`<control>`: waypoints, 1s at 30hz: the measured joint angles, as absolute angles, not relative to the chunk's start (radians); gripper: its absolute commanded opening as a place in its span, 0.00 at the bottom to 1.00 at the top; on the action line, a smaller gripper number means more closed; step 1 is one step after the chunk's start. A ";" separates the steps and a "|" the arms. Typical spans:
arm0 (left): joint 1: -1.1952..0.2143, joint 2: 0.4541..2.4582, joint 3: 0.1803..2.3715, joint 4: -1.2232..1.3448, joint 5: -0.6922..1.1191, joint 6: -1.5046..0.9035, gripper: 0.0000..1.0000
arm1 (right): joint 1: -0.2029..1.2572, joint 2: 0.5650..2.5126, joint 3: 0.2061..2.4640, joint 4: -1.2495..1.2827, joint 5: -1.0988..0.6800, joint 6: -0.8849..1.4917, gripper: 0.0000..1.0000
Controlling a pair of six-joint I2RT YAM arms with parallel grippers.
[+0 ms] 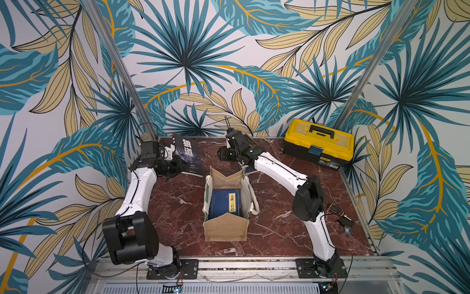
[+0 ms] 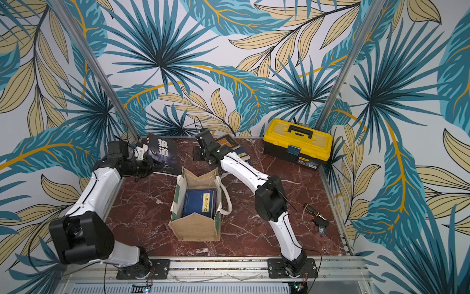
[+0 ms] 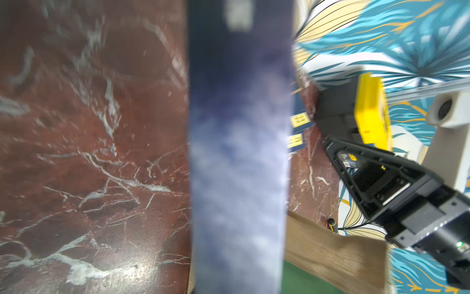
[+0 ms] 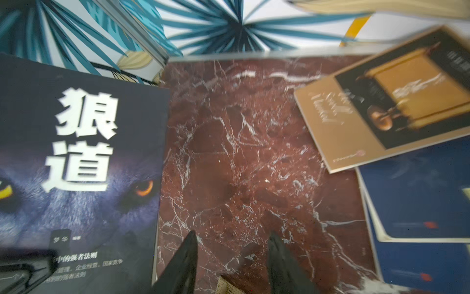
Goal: Put the books into the canvas bag
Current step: Pick up the book from the center of the board, then place the book in the canvas bag.
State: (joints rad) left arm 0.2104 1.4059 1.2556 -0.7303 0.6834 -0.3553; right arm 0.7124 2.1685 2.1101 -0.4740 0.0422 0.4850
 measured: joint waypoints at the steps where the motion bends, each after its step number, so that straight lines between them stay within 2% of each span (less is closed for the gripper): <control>1: 0.210 1.363 1.265 -0.740 0.687 -0.354 0.00 | 0.712 2.136 2.110 -0.482 0.050 0.471 0.49; 5: 0.210 1.243 1.285 -0.744 0.736 -0.353 0.00 | 0.720 2.011 2.070 -0.497 0.048 0.443 0.49; 10: 0.187 1.102 1.284 -0.694 0.828 -0.409 0.00 | 0.722 1.834 1.884 -0.471 0.006 0.467 0.50; 17: 0.012 0.957 1.261 -0.620 0.870 -0.491 0.00 | 0.722 1.640 1.617 -0.450 -0.050 0.555 0.51; 25: -0.250 0.788 1.097 -0.619 0.721 -0.581 0.00 | 0.722 1.386 1.352 -0.496 -0.054 0.653 0.52; 30: -0.350 0.722 1.007 -0.625 0.608 -0.623 0.00 | 0.722 1.345 1.270 -0.496 -0.109 0.722 0.52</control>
